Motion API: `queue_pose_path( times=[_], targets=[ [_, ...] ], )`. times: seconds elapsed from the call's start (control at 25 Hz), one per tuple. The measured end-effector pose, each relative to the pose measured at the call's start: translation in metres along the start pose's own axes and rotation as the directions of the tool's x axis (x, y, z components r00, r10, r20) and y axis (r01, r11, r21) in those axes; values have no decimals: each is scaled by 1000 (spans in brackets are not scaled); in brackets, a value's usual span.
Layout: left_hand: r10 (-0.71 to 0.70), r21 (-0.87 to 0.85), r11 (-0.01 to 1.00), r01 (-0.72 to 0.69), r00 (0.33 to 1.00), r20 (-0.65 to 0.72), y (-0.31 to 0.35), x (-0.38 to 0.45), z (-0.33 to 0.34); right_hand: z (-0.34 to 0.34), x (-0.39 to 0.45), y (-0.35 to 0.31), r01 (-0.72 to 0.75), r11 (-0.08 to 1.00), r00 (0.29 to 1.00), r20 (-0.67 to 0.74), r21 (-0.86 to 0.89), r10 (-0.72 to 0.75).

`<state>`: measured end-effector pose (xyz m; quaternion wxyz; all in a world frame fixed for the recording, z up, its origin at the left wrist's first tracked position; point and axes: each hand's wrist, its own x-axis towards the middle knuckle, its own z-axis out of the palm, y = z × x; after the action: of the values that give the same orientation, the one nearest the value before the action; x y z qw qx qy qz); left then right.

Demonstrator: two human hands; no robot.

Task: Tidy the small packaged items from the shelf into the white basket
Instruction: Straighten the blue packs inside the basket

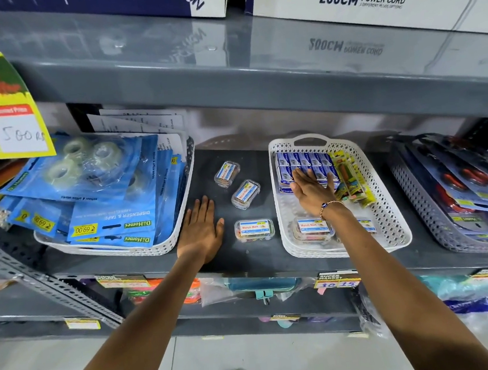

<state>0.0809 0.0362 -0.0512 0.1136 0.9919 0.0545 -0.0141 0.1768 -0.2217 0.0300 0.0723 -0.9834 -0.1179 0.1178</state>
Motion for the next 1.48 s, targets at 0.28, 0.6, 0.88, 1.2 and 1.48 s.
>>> queue_pose_path(
  times=[0.28, 0.6, 0.88, 1.2, 1.48],
  targets=[
    [0, -2, 1000, 0, 1000, 0, 1, -1, -1, 5, 0, -8, 77, 995, 997, 5, -56, -77],
    [-3, 10, 1000, 3, 1000, -12, 1, -1, -1, 3, 2, 4, 75, 997, 997, -15, 22, -75],
    [-13, 15, 1000, 13, 1000, -15, 0, 1, 1, 2, 4, 24, 21, 999, 999, 32, -45, -20],
    [-21, 13, 1000, 21, 1000, -7, 0, 1, 1, -12, -11, -5, 96, 990, 992, -92, 107, -86],
    [-11, -12, 1000, 11, 1000, 7, 1, -2, -1, -7, -39, -68, 360, 923, 925, -82, -134, -372]
  ],
)
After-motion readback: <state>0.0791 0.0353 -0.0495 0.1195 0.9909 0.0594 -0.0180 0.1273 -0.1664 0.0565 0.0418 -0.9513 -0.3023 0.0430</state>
